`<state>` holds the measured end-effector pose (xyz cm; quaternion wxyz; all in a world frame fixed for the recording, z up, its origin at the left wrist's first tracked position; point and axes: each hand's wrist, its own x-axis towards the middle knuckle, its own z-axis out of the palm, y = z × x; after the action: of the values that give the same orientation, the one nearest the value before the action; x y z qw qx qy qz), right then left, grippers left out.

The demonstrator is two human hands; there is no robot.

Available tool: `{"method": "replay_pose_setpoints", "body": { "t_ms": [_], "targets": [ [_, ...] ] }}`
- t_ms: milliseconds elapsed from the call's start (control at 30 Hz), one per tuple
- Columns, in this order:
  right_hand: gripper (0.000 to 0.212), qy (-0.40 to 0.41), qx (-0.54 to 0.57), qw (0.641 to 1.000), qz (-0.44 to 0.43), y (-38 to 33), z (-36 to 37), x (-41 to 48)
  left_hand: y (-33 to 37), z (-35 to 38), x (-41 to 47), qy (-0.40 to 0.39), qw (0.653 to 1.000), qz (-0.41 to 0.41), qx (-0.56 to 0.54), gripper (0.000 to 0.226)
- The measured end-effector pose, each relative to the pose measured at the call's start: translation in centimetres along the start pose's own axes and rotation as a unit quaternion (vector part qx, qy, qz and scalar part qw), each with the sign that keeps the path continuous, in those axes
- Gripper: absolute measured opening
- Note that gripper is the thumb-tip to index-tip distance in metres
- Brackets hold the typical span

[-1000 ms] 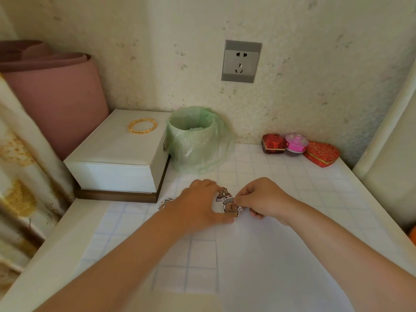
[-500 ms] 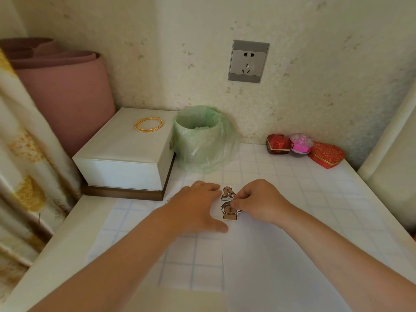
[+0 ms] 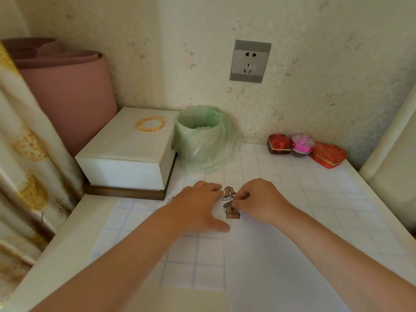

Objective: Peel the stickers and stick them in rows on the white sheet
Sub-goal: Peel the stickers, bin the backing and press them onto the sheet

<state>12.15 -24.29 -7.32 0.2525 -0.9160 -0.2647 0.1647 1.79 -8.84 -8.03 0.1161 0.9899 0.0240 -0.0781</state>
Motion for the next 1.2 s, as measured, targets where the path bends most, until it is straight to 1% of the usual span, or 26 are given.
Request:
{"method": "replay_pose_setpoints", "body": {
  "t_ms": [167, 233, 267, 333, 400, 467, 533, 600, 700, 800, 867, 967, 1067, 1100, 1133, 1200],
  "targets": [
    [0.007, 0.009, -0.045, 0.999, 0.000, -0.3, 0.2, 0.1, 0.1, 0.1, -0.1, 0.007, 1.000, 0.001, -0.011, 0.095],
    [0.008, 0.013, -0.069, 0.998, -0.001, -0.4, 0.1, 0.2, 0.2, 0.0, -0.2, 0.027, 0.999, 0.008, -0.028, 0.091],
    [0.009, 0.015, -0.081, 0.997, -0.002, -0.5, 0.0, 0.2, 0.3, 0.0, -0.2, 0.044, 0.998, 0.018, -0.034, 0.085],
    [0.012, 0.016, -0.112, 0.994, -0.005, -0.8, -0.2, 0.0, 0.5, 0.0, -0.3, 0.068, 0.996, 0.039, -0.042, 0.067],
    [0.022, 0.023, -0.164, 0.986, -0.014, -1.0, -0.5, -0.2, 0.6, 0.1, -0.5, 0.066, 0.995, 0.051, -0.054, 0.051],
    [0.035, 0.046, -0.192, 0.980, -0.017, -0.8, -0.8, -0.4, 0.6, 0.3, -0.7, 0.054, 0.995, 0.050, -0.063, 0.043],
    [0.038, 0.051, -0.163, 0.985, -0.011, -0.3, -1.0, -0.6, 0.7, 0.5, -1.0, 0.044, 0.996, 0.047, -0.062, 0.043],
    [0.033, 0.041, -0.141, 0.989, -0.017, 0.3, -0.9, -0.9, 0.8, 0.6, -1.1, 0.035, 0.997, 0.044, -0.047, 0.044],
    [0.020, 0.039, -0.121, 0.991, -0.045, 1.0, -0.8, -1.3, 1.2, 0.4, -1.5, 0.034, 0.998, 0.044, -0.025, 0.044],
    [0.019, 0.047, -0.136, 0.986, -0.090, 1.7, -0.8, -2.2, 2.1, 0.4, -2.2, 0.032, 0.998, 0.053, 0.027, 0.046],
    [0.023, 0.056, -0.162, 0.976, -0.132, 2.2, -0.8, -2.9, 2.5, 0.8, -2.4, 0.043, 0.994, 0.065, 0.082, 0.047],
    [0.038, 0.032, -0.212, 0.958, -0.189, 2.8, -0.4, -4.1, 2.5, 1.4, -2.5, 0.050, 0.988, 0.077, 0.121, 0.048],
    [0.046, 0.030, -0.262, 0.942, -0.208, 3.1, -0.1, -4.9, 2.5, 1.9, -2.8, 0.055, 0.986, 0.086, 0.130, 0.065],
    [0.048, 0.033, -0.275, 0.937, -0.214, 3.2, 0.1, -5.1, 2.4, 2.1, -2.8, 0.056, 0.986, 0.086, 0.134, 0.065],
    [0.049, 0.038, -0.282, 0.933, -0.222, 3.4, 0.3, -5.2, 2.3, 2.4, -2.8, 0.061, 0.986, 0.087, 0.131, 0.061],
    [0.051, 0.046, -0.274, 0.933, -0.230, 3.9, 0.6, -5.1, 2.1, 3.0, -2.8, 0.097, 0.983, 0.103, 0.119, 0.048]
  ]
}}
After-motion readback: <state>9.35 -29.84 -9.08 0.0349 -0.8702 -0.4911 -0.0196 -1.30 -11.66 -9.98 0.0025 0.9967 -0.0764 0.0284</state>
